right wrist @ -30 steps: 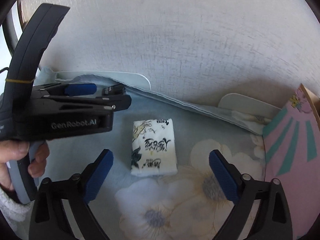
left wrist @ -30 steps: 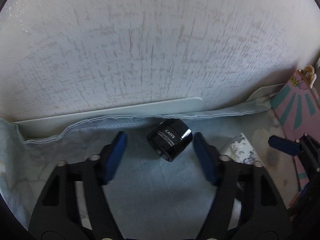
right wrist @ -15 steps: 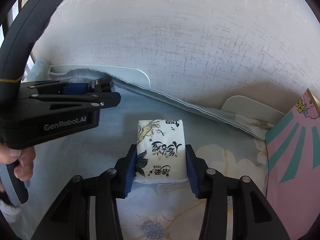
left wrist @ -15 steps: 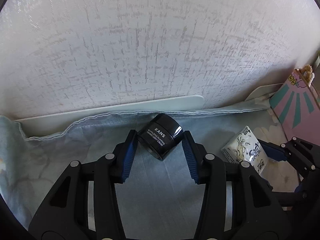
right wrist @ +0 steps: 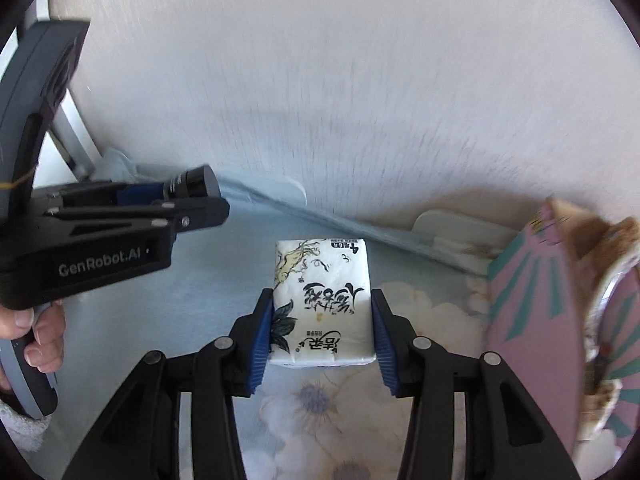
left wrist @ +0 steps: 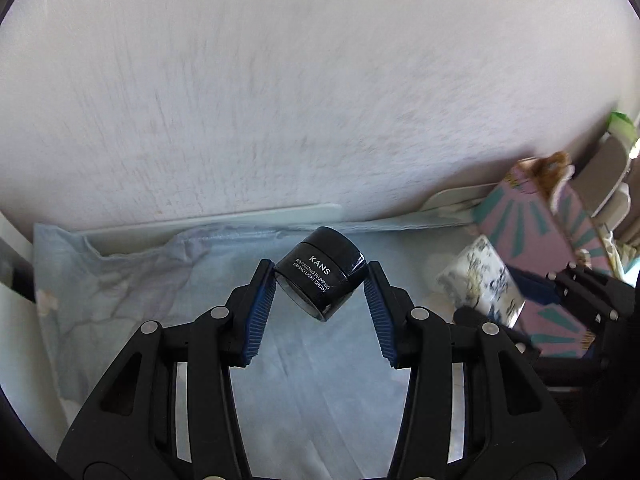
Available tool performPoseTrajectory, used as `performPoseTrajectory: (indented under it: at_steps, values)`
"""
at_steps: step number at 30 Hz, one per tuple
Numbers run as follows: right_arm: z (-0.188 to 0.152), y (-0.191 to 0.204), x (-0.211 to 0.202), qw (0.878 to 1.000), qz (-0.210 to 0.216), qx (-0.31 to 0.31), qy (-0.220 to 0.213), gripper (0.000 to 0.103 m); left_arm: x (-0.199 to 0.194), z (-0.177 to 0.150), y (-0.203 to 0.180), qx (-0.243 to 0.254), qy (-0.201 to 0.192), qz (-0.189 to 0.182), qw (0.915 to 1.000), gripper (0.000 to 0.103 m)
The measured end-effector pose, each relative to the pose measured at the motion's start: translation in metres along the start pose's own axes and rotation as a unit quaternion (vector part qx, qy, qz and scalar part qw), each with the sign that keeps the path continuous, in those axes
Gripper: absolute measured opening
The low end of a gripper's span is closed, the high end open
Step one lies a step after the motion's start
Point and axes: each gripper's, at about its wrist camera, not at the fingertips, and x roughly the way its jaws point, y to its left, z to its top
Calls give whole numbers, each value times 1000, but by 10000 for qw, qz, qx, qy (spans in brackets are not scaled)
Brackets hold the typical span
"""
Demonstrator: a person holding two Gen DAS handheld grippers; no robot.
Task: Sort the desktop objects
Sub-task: 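Carry black jar and tissue pack into the box and release both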
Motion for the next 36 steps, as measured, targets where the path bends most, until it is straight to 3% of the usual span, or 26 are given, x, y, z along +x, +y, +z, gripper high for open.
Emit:
performPoseTrajectory:
  at_steps: [9,18,25,26,29,36]
  values:
    - [19,-31,-89,9988,-117,184,-438,42,-67,37,-54,451,-215,-383,9980,42]
    - [-3,-81,-155,9941,-682,596,-589,42,-85,70,-129,1106,-390,-709,9906,42]
    - [-44,-123,-178,9882,-1056,1030,-419,42,-70,70,-183,1485,-207,-998,9837,42]
    - [-50,-128,-180,9872,-1100,1085,-390,42,-40,68,-209,1536,-157,-1042,9825,42]
    - [-72,-143,-185,9841,-1187,1294,-284,42,-9,64,-247,1685,-21,-1123,9793,42]
    - [-109,-164,-184,9777,-1241,1691,-65,42,30,52,-300,1955,247,-1259,9723,42]
